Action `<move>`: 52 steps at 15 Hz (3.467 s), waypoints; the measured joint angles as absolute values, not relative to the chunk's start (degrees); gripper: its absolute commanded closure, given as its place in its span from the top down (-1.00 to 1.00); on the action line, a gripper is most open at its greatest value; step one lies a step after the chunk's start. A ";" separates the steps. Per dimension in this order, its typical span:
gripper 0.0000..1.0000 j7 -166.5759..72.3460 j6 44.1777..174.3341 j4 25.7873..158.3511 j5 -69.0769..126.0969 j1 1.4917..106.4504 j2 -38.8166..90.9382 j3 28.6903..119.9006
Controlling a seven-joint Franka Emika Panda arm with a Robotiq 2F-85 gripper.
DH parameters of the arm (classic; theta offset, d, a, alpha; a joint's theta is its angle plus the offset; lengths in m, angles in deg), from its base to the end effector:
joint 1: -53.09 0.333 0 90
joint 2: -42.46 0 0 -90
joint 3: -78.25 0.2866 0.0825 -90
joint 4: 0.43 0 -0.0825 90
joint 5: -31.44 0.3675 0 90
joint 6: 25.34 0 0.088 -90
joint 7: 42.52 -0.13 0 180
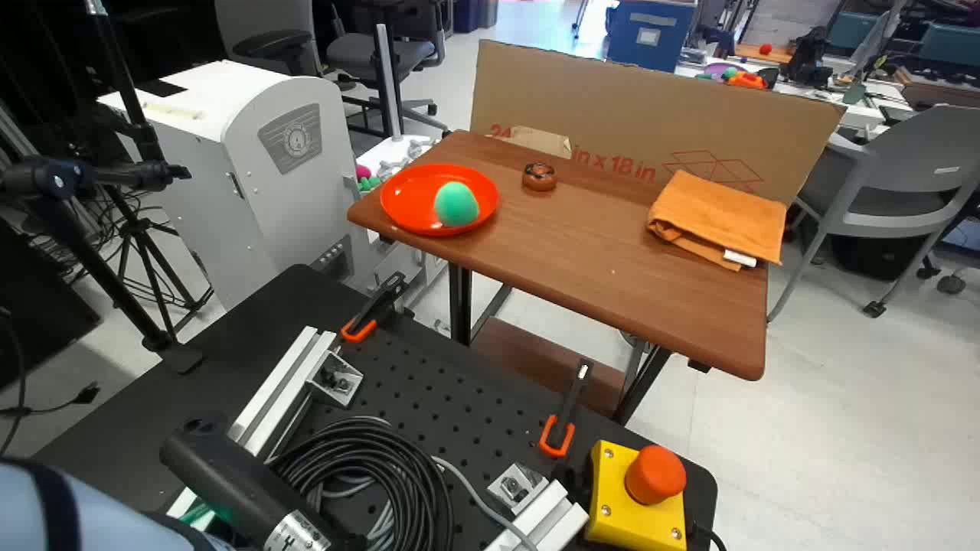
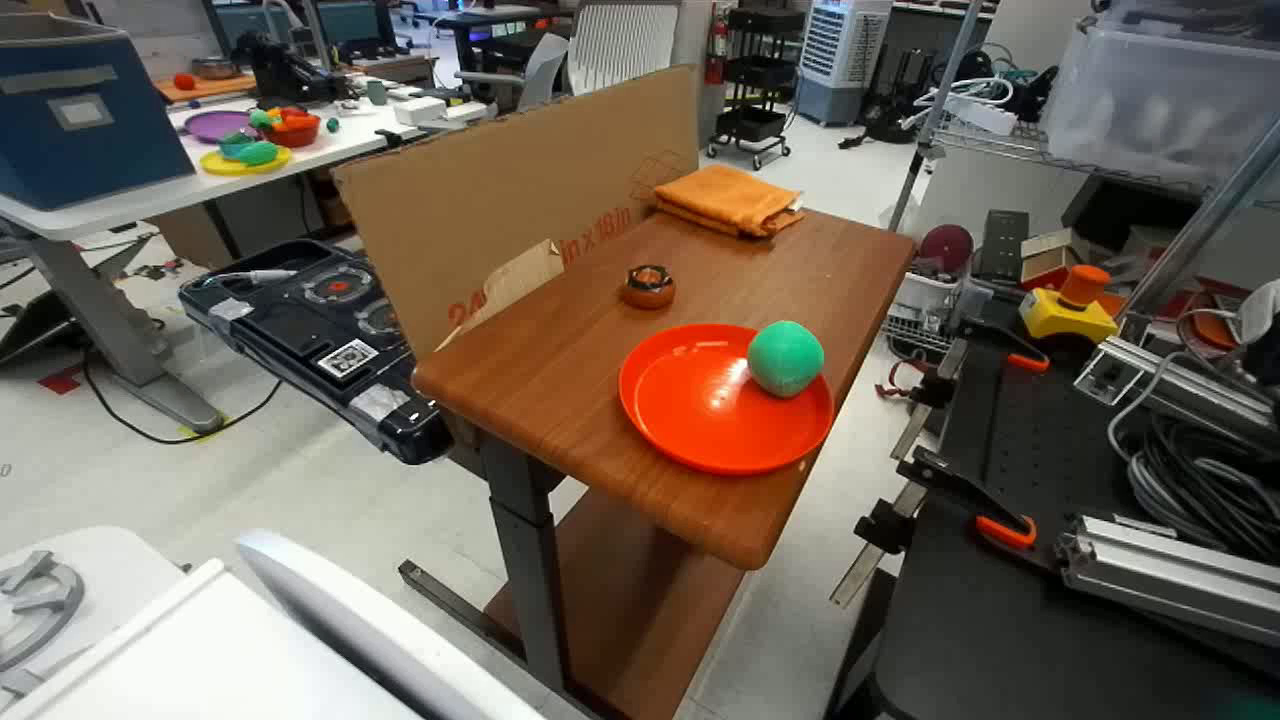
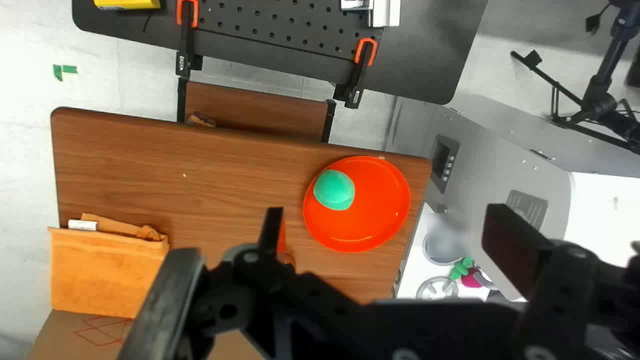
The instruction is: Put the donut on the plate
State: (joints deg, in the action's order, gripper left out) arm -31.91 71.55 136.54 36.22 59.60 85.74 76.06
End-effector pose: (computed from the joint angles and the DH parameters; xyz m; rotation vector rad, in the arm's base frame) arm 0.3292 0.0330 0.5325 -3.0077 -0.3971 -0.0922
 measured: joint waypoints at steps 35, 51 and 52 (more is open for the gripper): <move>1.00 -50.70 77.47 83.58 30.29 60.72 6.34 78.03; 1.00 -52.42 85.18 75.07 28.23 61.85 -7.63 78.32; 0.74 -52.57 85.18 74.59 28.06 61.93 -8.27 78.22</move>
